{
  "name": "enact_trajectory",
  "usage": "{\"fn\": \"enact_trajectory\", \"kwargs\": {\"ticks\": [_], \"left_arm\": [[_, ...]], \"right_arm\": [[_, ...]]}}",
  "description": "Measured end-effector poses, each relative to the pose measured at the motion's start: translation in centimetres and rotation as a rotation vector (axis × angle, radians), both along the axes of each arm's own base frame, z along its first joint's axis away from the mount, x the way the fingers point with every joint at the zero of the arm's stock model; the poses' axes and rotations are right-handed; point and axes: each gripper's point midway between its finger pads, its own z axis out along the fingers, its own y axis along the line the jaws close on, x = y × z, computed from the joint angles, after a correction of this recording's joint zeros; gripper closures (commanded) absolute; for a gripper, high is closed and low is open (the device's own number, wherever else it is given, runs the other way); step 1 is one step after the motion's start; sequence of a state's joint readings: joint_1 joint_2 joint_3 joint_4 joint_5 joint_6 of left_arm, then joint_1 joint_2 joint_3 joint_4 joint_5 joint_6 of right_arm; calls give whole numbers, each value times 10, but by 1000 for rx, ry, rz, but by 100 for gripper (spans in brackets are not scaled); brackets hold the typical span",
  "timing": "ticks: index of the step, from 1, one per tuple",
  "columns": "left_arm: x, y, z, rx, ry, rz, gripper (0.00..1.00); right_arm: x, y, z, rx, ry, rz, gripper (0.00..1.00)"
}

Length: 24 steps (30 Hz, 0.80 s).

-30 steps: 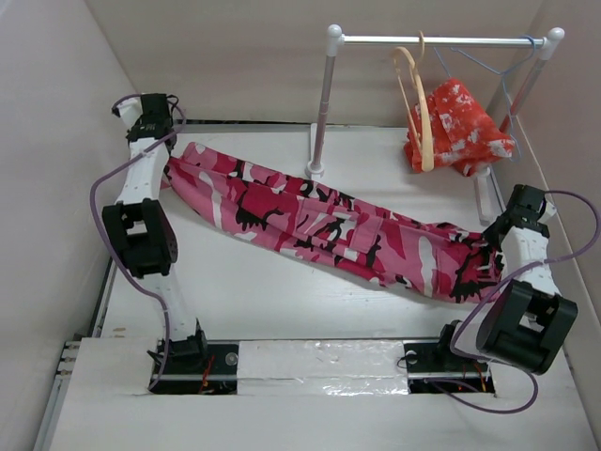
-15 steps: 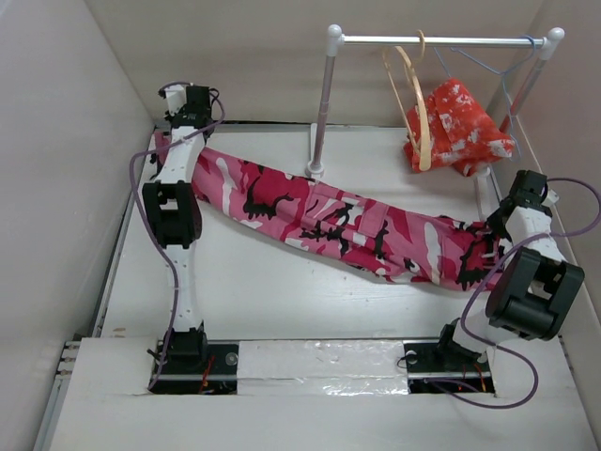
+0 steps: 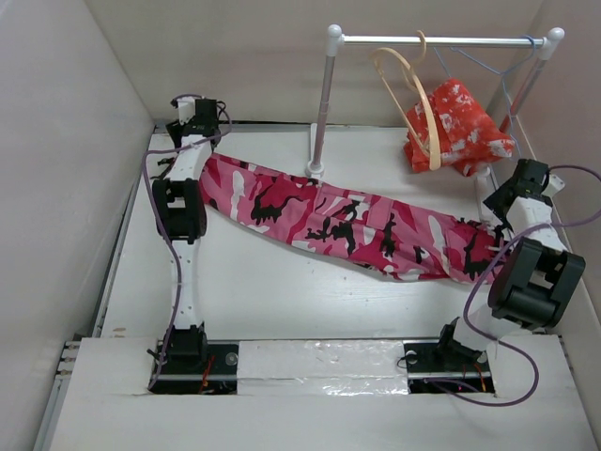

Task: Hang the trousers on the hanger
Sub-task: Fold the trousers at the center of the board.

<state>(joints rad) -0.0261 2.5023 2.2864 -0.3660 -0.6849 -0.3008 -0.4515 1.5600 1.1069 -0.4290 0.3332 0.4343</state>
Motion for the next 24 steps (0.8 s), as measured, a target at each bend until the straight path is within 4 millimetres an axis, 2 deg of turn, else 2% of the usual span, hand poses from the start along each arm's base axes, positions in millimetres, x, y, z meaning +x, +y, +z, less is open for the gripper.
{"fn": "enact_trajectory", "kwargs": {"ticks": [2,4,7,10,11,12,14,17,18,19,21,22,24], "left_arm": [[-4,0,-6,-3,12,0,39],[-13,0,-17,-14,39,-3,36],[-40,0,-30,-46,92,-4,36],[-76,8,-30,-89,119,10,36],[-89,13,-27,-103,121,21,36],[-101,19,-23,-122,109,33,36],[-124,34,-14,-164,90,64,36],[-142,54,-5,-217,53,110,36],[-145,59,-6,-230,46,120,35],[-148,61,-10,-245,44,127,35],[-155,56,-27,-280,59,115,33],[-162,49,-40,-304,84,101,32],[-172,34,-60,-347,128,73,31]], "right_arm": [[6,6,10,-7,-35,13,6],[13,18,29,-19,-103,43,5],[16,46,67,-39,-283,111,5],[0,81,101,-55,-493,204,17],[-9,91,107,-58,-552,234,43],[-18,102,111,-65,-607,266,63],[-32,120,108,-59,-686,321,96],[-49,145,92,-25,-741,417,96],[-52,152,89,-15,-746,452,95],[-54,159,87,-7,-753,489,89],[-56,172,89,-4,-765,572,83],[-56,178,89,-1,-766,617,76],[-55,191,92,1,-773,709,71]]}}
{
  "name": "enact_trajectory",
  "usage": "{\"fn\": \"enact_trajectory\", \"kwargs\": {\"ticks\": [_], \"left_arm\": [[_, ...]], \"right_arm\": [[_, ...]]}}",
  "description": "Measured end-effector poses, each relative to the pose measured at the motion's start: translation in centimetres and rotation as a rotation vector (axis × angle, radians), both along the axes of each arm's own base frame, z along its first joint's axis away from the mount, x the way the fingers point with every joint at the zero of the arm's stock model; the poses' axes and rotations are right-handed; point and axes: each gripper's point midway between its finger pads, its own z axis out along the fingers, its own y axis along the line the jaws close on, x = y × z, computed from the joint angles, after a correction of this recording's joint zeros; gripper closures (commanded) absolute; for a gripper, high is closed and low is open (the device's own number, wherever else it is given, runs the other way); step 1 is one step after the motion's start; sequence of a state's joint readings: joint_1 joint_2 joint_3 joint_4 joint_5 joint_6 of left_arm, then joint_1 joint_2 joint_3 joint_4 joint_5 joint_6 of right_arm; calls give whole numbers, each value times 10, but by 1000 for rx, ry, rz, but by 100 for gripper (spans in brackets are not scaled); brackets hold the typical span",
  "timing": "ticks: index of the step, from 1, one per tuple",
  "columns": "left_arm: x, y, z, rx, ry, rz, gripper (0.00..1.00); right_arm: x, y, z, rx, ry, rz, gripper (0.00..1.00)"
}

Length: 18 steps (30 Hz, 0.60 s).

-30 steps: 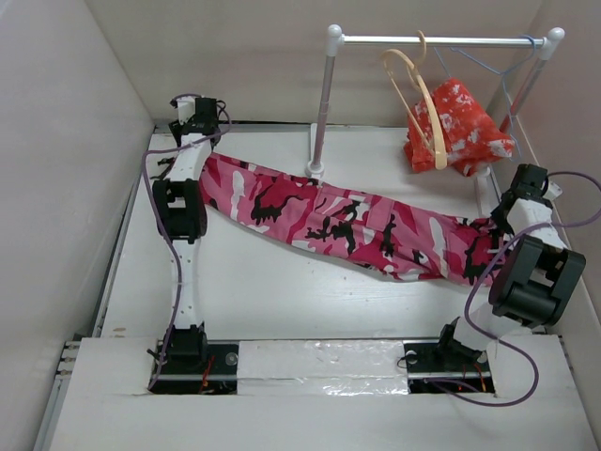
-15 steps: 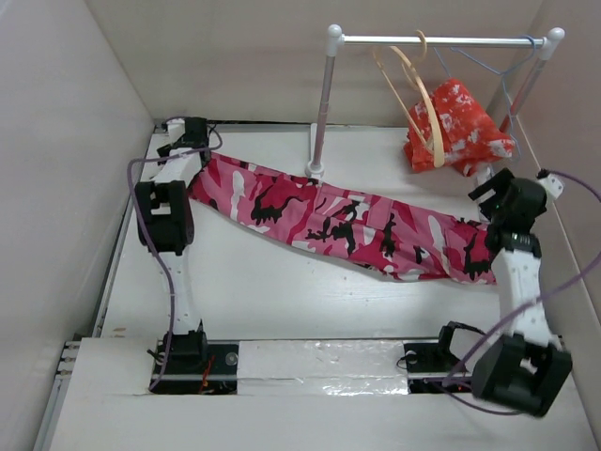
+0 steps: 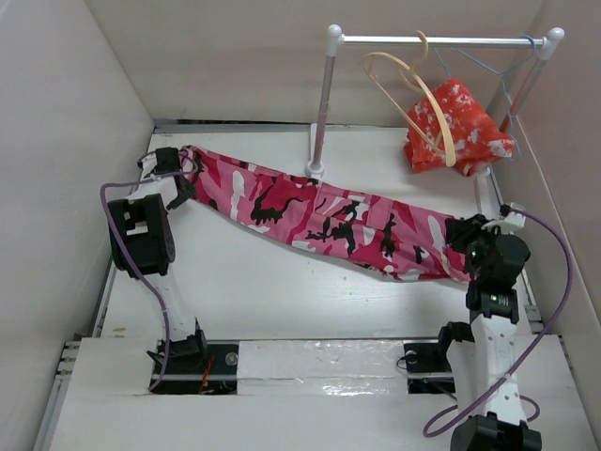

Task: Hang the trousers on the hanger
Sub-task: Fold the trousers at the center of the board.

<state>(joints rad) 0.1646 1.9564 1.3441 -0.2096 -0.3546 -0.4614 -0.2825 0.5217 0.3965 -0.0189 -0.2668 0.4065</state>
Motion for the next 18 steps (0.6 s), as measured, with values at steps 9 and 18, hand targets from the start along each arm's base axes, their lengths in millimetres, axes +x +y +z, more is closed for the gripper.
{"fn": "enact_trajectory", "kwargs": {"ticks": [9,18], "left_arm": [[20,-31,-4,-119,-103,-83,33],[23,-30,2,-150,-192,-47,84]], "right_arm": [[4,66,-29,-43,63,334,53],[1,125,-43,-110,99,524,53]]}}
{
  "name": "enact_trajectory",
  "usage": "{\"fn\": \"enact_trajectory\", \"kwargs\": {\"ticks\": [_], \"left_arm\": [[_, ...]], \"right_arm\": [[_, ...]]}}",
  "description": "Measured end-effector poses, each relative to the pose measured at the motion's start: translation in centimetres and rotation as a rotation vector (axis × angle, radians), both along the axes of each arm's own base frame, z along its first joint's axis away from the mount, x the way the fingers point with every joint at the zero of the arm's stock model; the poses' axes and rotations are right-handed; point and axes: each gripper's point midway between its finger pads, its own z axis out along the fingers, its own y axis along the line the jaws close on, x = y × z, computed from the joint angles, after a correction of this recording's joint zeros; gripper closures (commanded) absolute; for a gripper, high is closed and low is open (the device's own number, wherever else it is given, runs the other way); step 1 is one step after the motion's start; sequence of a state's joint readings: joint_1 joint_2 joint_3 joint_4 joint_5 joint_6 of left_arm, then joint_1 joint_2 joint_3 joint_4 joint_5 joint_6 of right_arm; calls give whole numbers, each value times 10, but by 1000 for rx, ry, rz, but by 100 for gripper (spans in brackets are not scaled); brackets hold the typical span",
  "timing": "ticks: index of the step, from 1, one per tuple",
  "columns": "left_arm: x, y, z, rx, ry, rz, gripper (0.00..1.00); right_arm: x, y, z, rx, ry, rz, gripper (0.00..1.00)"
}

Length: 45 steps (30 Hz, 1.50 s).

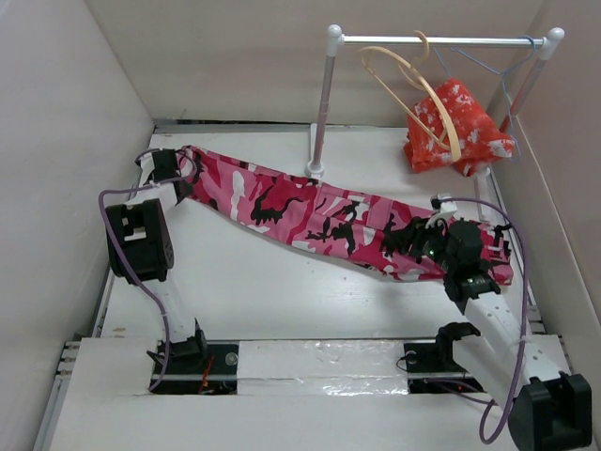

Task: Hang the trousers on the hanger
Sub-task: Fold the trousers at the center of the board.

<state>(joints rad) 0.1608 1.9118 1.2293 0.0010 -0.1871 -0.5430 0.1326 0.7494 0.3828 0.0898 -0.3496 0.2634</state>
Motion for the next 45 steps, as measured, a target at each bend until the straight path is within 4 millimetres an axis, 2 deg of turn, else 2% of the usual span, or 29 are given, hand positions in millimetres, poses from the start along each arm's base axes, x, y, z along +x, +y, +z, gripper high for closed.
{"fn": "enact_trajectory", "kwargs": {"ticks": [2,4,5,6,8,11,13,19,20,22,23,28,31,34,35,36,42,45], "left_arm": [[0,4,7,5,-32,13,86],[-1,7,17,7,-64,23,78],[-1,9,24,7,-81,25,58],[1,10,30,8,-102,25,49],[7,9,41,-1,-142,18,40],[18,10,45,-17,-152,7,39],[26,9,40,-26,-144,0,39],[21,7,-12,-52,-29,-6,39],[25,5,-8,-61,-41,-10,39],[31,5,-7,-64,-47,-14,40],[33,6,-8,-66,-43,-12,45],[36,10,-12,-63,-21,12,53],[41,13,-13,-62,-3,30,63],[46,15,-14,-57,23,34,80],[48,14,-15,-57,37,30,92],[51,13,-16,-55,44,29,98],[54,15,-18,-21,70,28,100],[43,21,-18,-18,75,41,100]], "right_arm": [[0,9,-5,-20,16,23,52],[1,14,-8,-37,26,36,52],[2,16,-10,-44,29,40,52],[1,18,-11,-48,30,43,52],[2,19,-11,-56,27,42,52],[3,20,-9,-60,15,39,52],[3,21,-8,-62,8,39,52],[4,22,-6,-66,-3,37,52],[4,22,-6,-66,-3,40,52],[3,24,-7,-66,-3,45,52],[3,25,-6,-66,-4,45,52],[4,29,-8,-67,-5,58,52],[4,31,-11,-72,4,60,52],[4,31,-12,-75,8,59,52],[4,31,-12,-75,7,59,52],[4,32,-12,-76,6,59,52],[3,34,-12,-83,4,56,53],[3,35,-11,-86,-3,52,53]]}}
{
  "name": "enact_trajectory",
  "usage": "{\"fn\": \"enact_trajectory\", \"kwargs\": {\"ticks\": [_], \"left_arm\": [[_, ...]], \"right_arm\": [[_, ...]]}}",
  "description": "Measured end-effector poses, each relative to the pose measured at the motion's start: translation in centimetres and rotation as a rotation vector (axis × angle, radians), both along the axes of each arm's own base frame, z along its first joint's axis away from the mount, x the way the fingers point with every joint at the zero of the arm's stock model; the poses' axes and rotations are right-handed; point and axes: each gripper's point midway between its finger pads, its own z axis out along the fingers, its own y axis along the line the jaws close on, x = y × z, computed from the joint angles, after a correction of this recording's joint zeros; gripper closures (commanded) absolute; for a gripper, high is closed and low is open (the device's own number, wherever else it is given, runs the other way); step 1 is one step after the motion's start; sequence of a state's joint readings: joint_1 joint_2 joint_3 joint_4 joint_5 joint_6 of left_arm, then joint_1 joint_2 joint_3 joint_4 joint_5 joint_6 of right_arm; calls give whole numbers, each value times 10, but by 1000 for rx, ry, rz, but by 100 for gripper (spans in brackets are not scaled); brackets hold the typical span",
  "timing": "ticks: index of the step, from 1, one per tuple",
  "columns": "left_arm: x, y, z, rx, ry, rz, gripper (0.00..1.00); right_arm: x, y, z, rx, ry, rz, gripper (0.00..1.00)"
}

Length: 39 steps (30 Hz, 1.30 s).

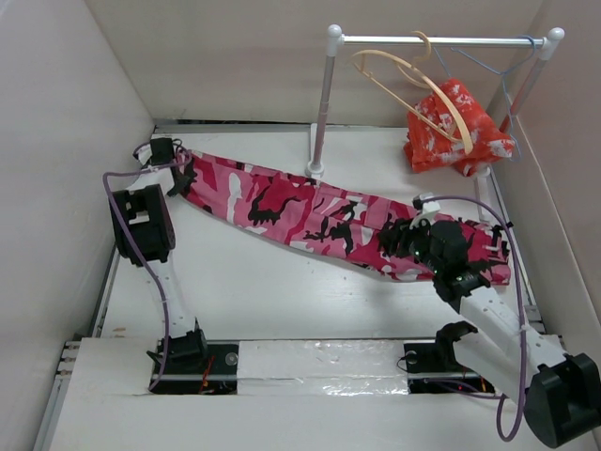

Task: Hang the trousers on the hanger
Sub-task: Fold the trousers at the center of the board.

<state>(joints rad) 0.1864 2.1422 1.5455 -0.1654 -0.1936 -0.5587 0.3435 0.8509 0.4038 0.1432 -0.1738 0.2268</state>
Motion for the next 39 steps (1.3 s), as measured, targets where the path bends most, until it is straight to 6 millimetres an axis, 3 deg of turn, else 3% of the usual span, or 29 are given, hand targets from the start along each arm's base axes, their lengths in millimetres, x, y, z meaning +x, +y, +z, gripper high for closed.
{"fn": "enact_trajectory", "kwargs": {"ticks": [5,8,11,15,19,20,21,22,23,24,25,26,28,29,31,33,35,37,39], "left_arm": [[-51,25,-1,69,96,74,100],[-93,37,0,132,183,126,100],[-145,44,6,207,279,178,100],[-205,54,31,309,345,243,100],[-244,69,62,343,307,330,100],[-250,71,71,351,290,348,95],[-254,74,81,361,272,368,81],[-256,75,91,366,242,379,69],[-256,75,99,363,211,386,50],[-256,74,105,360,187,384,43],[-254,71,111,347,165,377,37],[-250,69,117,334,143,369,31],[-240,65,129,309,91,347,30],[-233,62,137,300,58,329,31],[-220,50,153,280,-16,280,48],[-205,30,168,250,-102,204,78],[-188,0,182,201,-192,101,100],[-169,-38,196,160,-282,-19,100],[-153,-89,204,105,-350,-156,100]], "right_arm": [[0,-4,11,5,-38,-28,51],[0,-11,24,13,-79,-66,32],[-4,-19,41,32,-132,-102,22],[-10,-28,61,64,-200,-129,18],[-11,-42,64,72,-205,-179,17],[-11,-45,62,69,-197,-193,16],[-11,-49,60,65,-186,-208,16],[-11,-53,57,61,-175,-223,17],[-12,-56,55,60,-165,-237,22],[-12,-60,53,58,-160,-253,25],[-13,-63,52,60,-157,-269,33],[-13,-66,50,62,-155,-282,54],[-14,-70,48,66,-148,-303,72],[-14,-72,47,66,-144,-311,88],[-13,-74,44,65,-132,-327,98],[-13,-77,38,60,-110,-347,100],[-12,-81,34,53,-92,-372,100],[-12,-87,31,50,-82,-403,100],[-11,-94,31,51,-81,-442,79]]}}
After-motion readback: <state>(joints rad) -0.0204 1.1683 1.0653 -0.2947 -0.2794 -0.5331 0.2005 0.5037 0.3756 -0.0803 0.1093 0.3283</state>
